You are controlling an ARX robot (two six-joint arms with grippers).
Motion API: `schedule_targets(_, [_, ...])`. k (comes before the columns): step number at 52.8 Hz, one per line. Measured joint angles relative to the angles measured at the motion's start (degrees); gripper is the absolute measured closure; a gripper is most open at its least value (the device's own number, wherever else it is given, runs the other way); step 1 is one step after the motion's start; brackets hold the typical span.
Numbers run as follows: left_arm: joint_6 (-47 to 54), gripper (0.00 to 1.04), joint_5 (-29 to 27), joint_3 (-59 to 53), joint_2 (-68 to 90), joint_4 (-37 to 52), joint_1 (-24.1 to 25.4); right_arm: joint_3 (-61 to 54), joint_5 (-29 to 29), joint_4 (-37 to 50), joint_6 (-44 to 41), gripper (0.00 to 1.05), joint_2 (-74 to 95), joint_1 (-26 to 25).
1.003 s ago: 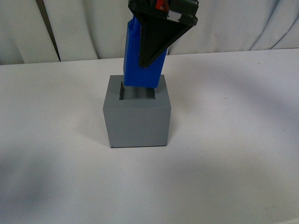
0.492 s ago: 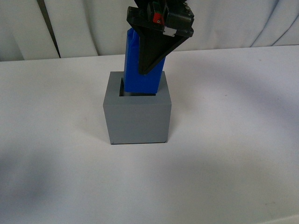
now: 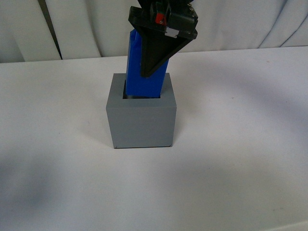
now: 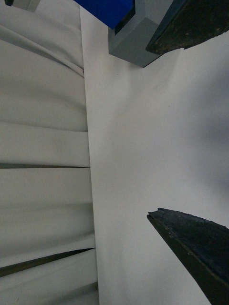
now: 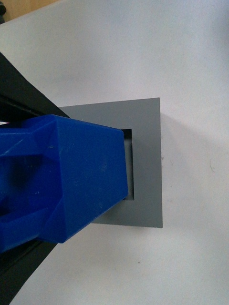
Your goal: Insert blue part into gray base
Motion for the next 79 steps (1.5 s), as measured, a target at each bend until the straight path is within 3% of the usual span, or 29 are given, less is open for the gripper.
schedule_targets(31, [0.0, 0.06, 0.0, 0.0, 0.0, 0.0, 0.0, -1.6, 1.6, -0.6, 0.0, 0.56, 0.5, 0.5])
schedule_targets(35, [0.0, 0.06, 0.0, 0.0, 0.0, 0.0, 0.0, -1.8, 1.6, -0.4, 0.1, 0.46, 0.5, 0.5])
schedule_targets(42, [0.0, 0.06, 0.0, 0.0, 0.0, 0.0, 0.0, -1.7, -0.2, 0.0, 0.8, 0.17, 0.5, 0.2])
schedule_targets(47, [0.0, 0.06, 0.0, 0.0, 0.0, 0.0, 0.0, -1.2, -2.0, 0.1, 1.7, 0.06, 0.5, -0.3])
schedule_targets(63, [0.0, 0.06, 0.0, 0.0, 0.0, 0.0, 0.0, -2.9, -7.2, 0.7, 2.3, 0.07, -4.6, -5.4])
schedule_targets(79, [0.0, 0.06, 0.0, 0.0, 0.0, 0.0, 0.0, -17.4, -15.3, 6.6, 1.0, 0.07, -19.1, -13.1])
